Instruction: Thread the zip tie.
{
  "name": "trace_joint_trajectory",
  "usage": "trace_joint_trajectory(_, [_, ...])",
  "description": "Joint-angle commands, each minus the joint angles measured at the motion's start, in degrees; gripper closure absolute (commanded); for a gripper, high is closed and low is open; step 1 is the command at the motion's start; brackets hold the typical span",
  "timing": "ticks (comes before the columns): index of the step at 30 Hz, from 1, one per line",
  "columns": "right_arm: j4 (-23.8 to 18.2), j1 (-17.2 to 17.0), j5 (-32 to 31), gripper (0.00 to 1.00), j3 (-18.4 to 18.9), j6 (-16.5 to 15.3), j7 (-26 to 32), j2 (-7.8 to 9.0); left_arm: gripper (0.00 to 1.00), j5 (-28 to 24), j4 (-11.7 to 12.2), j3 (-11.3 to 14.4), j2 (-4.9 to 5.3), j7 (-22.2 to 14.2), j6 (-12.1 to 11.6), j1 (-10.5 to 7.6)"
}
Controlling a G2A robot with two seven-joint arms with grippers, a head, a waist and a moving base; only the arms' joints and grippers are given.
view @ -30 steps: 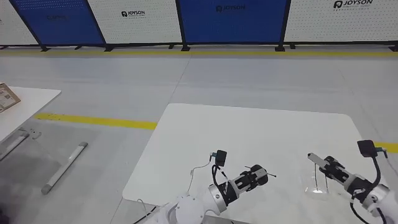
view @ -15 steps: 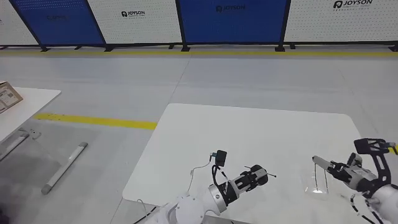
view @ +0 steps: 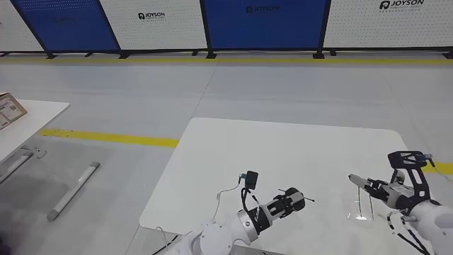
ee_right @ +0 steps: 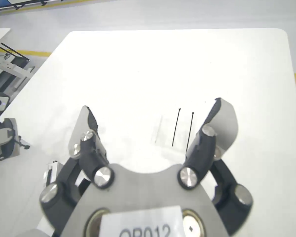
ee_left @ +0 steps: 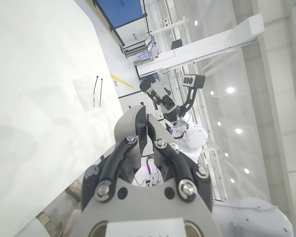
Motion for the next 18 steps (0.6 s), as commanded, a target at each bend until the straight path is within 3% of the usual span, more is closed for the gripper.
trace_joint_trajectory(1, [0.0,-0.1,-0.4,0.00,0.0,0.2,-0.6,0.00,1.00,0.0,0.0,0.0,0.00,0.0,0.0,0.00])
trace_joint_trajectory(4, [-1.7,-0.9,-5.1,0.00,-1.2,3.2,-0.5,0.03,1.00,0.0,0.0,0.0,0.00,0.0,0.0,0.00])
trace_joint_trajectory(9, [-3.7,-1.9,-9.6,0.00,-3.3,5.6,0.9,0.04,1.00,0.0,0.0,0.0,0.00,0.0,0.0,0.00])
trace_joint_trajectory(14, [-4.8,-5.1,-9.6,0.00,-3.2,5.1,1.3,0.10,1.00,0.0,0.0,0.0,0.00,0.0,0.0,0.00])
trace_joint_trajectory(18, [-2.2,-4.4,-9.8,0.00,-3.8,6.0,3.0,0.10,1.00,0.0,0.0,0.0,0.00,0.0,0.0,0.00])
